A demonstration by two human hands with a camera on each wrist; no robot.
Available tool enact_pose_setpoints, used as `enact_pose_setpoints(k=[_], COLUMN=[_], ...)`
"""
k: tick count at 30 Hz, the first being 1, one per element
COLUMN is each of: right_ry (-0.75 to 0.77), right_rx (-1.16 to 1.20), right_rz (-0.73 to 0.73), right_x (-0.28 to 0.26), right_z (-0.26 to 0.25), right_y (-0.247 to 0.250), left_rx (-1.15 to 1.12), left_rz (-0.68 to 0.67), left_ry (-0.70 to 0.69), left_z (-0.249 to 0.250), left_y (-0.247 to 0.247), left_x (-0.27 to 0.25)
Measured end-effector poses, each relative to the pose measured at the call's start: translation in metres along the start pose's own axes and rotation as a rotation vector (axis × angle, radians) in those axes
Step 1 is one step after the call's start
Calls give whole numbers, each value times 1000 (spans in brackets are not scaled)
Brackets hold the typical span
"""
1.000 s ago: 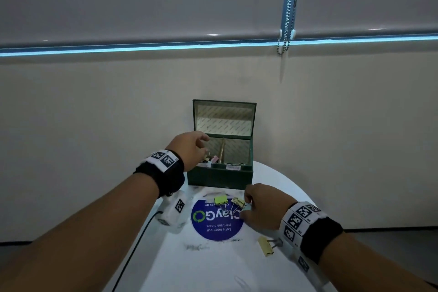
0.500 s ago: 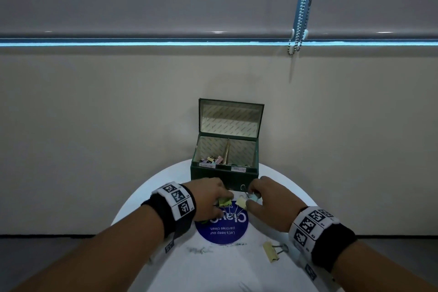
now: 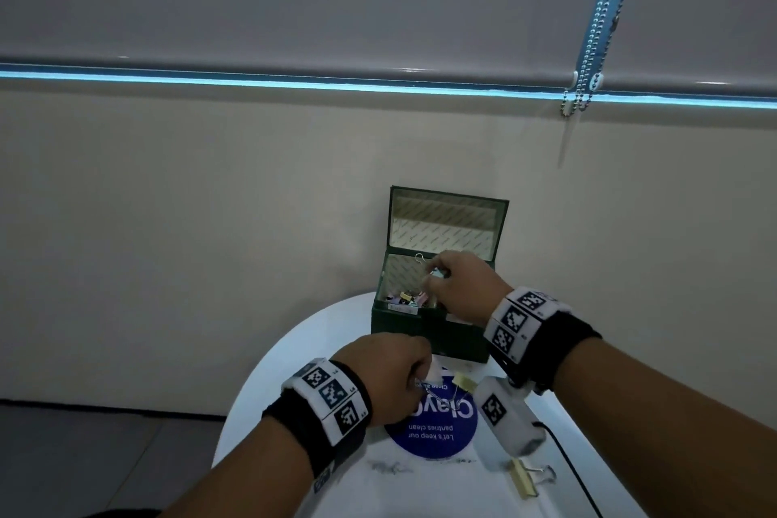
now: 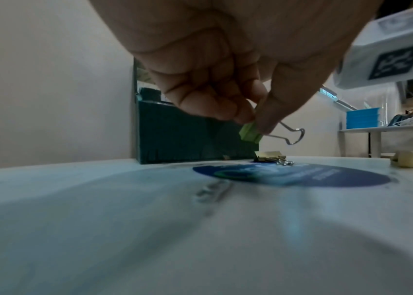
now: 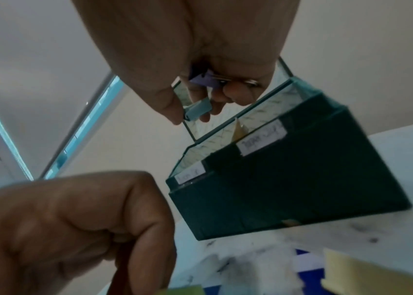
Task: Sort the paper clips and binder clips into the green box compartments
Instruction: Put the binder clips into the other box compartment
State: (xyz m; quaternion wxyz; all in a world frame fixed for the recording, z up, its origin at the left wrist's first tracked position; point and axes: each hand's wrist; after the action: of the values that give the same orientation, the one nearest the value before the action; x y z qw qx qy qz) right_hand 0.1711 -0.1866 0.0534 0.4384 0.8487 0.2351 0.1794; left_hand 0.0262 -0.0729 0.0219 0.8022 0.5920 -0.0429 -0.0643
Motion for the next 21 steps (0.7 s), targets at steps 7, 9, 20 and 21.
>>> enact_pose_setpoints(k=[7,9,20,21], right_ry=[-7,24,169,136], right_rx=[47,38,-218,-239], right_rz=[-53,-82,-215,-277], right_x=[14,9,-76,-83], right_z=[-19,-22,43,53], right_y=[-8,-4,14,13], left_rx=[-1,-3,-43,-46], left_rz=[59,91,315,335], left_ry=[4,-4,104,121], left_z=[-7,-9,-17,-16], left_y=[-3,-4,-7,-6], left_x=[-4,-2,3,3])
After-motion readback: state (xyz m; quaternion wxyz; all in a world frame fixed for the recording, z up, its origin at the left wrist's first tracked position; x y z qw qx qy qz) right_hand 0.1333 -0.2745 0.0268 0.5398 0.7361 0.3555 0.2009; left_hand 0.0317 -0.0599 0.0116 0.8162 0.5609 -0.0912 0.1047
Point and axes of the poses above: each hand's wrist, its own x-axis towards the middle knuckle, its own y-axis out of the back of the hand, z = x × y, and after that the axes turned 2 degrees about -z, right-handed
